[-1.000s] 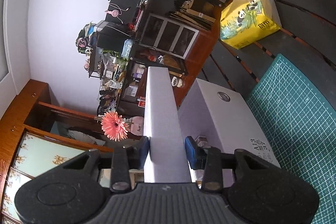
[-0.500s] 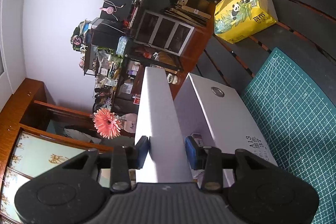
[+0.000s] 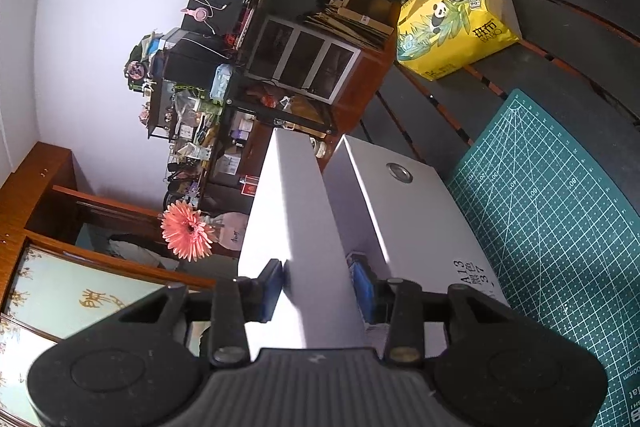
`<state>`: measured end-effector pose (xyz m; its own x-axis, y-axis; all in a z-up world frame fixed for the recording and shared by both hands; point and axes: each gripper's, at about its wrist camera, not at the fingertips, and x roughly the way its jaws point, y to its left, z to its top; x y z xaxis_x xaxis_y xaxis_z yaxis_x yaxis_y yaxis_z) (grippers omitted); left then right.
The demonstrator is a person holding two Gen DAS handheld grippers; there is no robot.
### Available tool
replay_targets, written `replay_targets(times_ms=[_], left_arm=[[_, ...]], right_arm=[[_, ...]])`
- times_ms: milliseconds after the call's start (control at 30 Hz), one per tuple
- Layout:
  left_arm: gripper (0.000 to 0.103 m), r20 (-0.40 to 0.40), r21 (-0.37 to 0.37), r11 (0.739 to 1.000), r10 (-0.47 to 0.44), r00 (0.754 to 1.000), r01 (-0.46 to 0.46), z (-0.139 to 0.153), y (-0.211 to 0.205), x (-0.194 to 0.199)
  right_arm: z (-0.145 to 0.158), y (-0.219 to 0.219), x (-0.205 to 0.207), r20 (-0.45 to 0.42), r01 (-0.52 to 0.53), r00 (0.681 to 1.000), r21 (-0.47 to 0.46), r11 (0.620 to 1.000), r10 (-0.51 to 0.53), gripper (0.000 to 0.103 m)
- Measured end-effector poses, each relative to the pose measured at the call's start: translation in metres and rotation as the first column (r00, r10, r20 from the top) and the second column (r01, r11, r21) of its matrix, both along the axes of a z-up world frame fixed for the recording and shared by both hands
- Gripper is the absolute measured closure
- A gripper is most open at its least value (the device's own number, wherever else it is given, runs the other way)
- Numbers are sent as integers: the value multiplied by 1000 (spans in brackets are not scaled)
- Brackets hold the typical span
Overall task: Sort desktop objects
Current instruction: 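Press the white lid flat onto the box rim with the right gripper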
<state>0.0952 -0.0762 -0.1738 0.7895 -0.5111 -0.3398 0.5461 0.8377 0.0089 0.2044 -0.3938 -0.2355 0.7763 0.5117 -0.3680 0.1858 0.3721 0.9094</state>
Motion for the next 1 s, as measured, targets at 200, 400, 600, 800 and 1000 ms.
replay_targets(times_ms=[200,400,600,800,1000], left_arm=[[32,-5,1,1000,-1,1000,1,0,-1,0],[32,-13,4,1000,-3,1000,3,0,-3,0],[32,-13,3,1000,-8,1000,8,0,-3,-2],[32,-22,-25,1000,-11,1000,11,0,0,0],[31,-8,-54,998,-30,1000,30,6,2,-5]], right_arm=[[-2,1,1,-12,-3,1000,-10,1000,3,65],[-4,4,3,-18,-15,1000,-24,1000,15,66],[-1,5,3,-12,-18,1000,-33,999,17,66],[10,7,1,-7,-12,1000,-105,994,11,66],[31,10,-8,8,12,1000,-222,975,-10,66]])
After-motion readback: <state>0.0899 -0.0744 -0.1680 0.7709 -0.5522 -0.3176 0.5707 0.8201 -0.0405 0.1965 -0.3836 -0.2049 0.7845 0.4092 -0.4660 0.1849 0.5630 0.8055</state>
